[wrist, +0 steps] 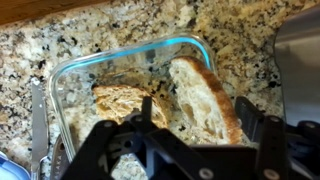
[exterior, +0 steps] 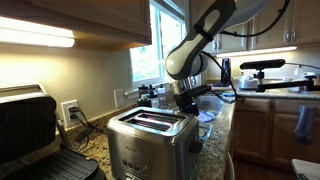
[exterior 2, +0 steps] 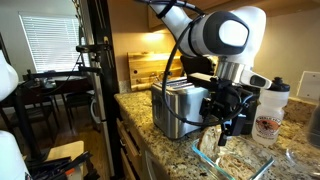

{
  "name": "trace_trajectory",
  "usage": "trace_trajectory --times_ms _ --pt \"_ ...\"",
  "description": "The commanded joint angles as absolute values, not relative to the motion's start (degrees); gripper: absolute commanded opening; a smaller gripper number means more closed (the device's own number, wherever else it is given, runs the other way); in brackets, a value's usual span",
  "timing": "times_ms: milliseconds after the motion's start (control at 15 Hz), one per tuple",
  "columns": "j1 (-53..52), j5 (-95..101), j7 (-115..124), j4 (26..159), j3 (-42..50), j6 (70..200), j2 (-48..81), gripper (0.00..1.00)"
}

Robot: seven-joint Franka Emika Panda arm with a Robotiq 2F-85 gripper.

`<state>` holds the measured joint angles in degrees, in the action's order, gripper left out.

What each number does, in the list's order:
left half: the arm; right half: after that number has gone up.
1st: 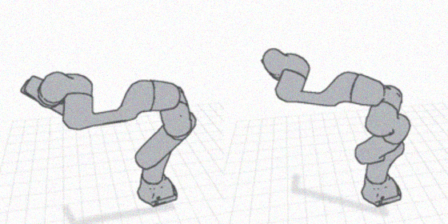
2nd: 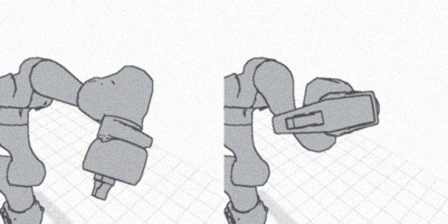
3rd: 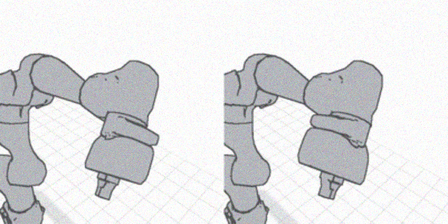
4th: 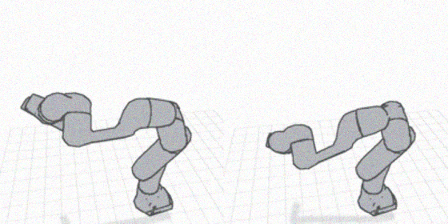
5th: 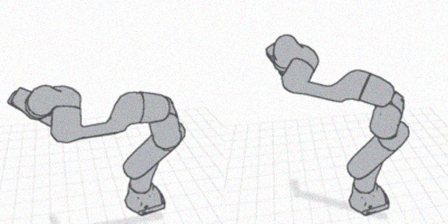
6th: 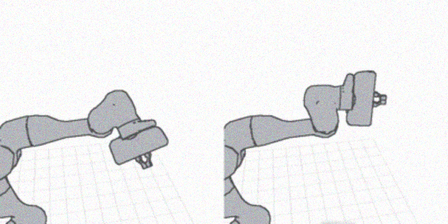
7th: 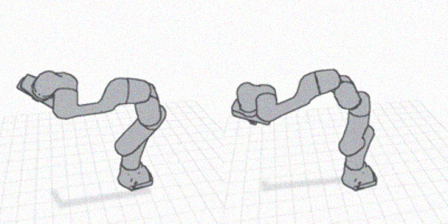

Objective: Pick up a slice of bread from the glass bowl and put it in the toaster.

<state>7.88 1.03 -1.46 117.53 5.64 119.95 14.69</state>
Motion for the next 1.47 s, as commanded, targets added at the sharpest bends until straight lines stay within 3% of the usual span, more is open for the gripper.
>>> trace_trajectory --times_ms 0,467,667,733,1400 --pt "8.27 -0.1 -2.34 115.96 6.0 117.65 15.14 0.53" --pt "8.57 -0.42 -2.32 115.66 6.0 117.95 15.29 0.08" --pt "7.8 0.59 -1.14 117.79 5.89 119.69 12.83 0.05" --pt "7.54 0.73 -0.82 118.53 5.81 120.29 11.96 0.08" --pt "4.72 2.27 1.24 128.1 4.49 125.68 -2.46 0.08"
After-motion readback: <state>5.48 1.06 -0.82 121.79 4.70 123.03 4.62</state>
